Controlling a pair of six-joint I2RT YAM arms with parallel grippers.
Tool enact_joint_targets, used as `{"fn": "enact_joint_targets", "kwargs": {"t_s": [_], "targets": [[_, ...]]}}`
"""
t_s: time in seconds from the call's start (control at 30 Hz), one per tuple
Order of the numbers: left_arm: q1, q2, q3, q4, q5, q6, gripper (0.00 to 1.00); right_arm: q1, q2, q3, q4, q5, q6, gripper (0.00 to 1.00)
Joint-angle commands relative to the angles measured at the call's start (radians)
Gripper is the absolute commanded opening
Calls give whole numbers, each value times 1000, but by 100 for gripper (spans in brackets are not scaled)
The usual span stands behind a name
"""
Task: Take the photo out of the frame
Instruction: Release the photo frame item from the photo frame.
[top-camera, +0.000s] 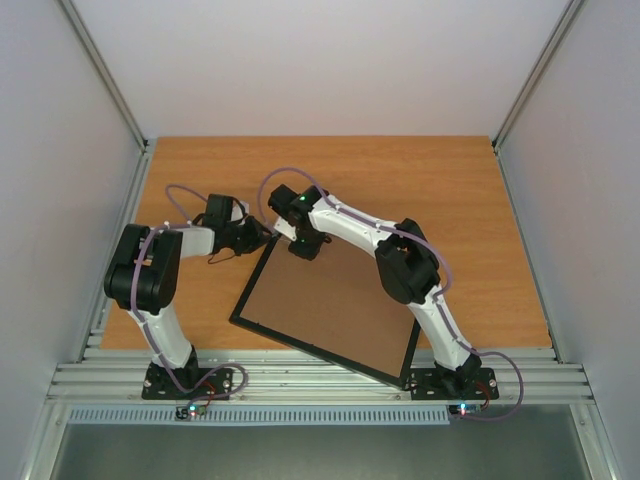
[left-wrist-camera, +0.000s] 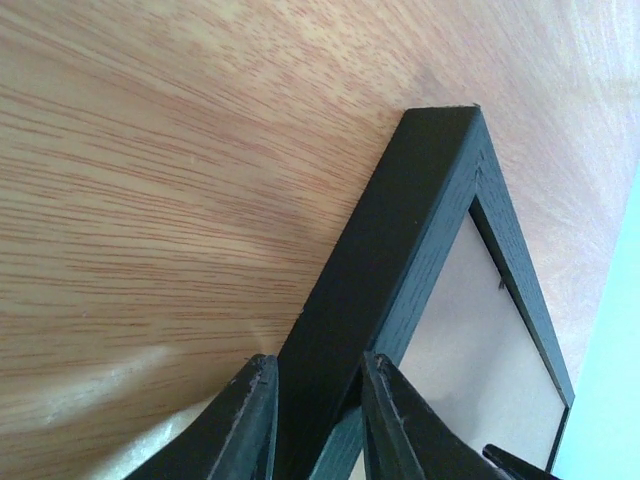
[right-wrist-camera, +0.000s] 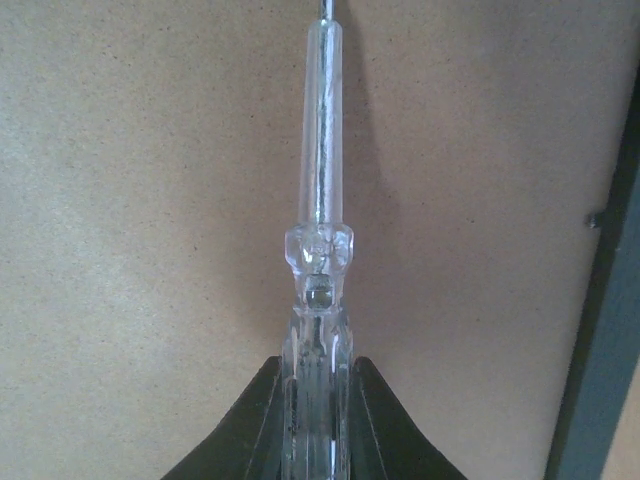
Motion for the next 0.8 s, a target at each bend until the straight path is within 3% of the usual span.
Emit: {"fn": "enact_joint_targets", "kwargs": {"t_s": [0.0, 0.5, 0.77], "targets": [[0, 31, -35, 6, 16, -2, 24, 5, 30, 36, 70, 123, -19, 1], [-20, 36, -97, 65, 58, -22, 22, 30, 80, 352, 34, 31, -36, 1], [-39, 14, -115, 65, 61, -24, 20, 34, 65, 369, 155, 48, -15, 1]]}}
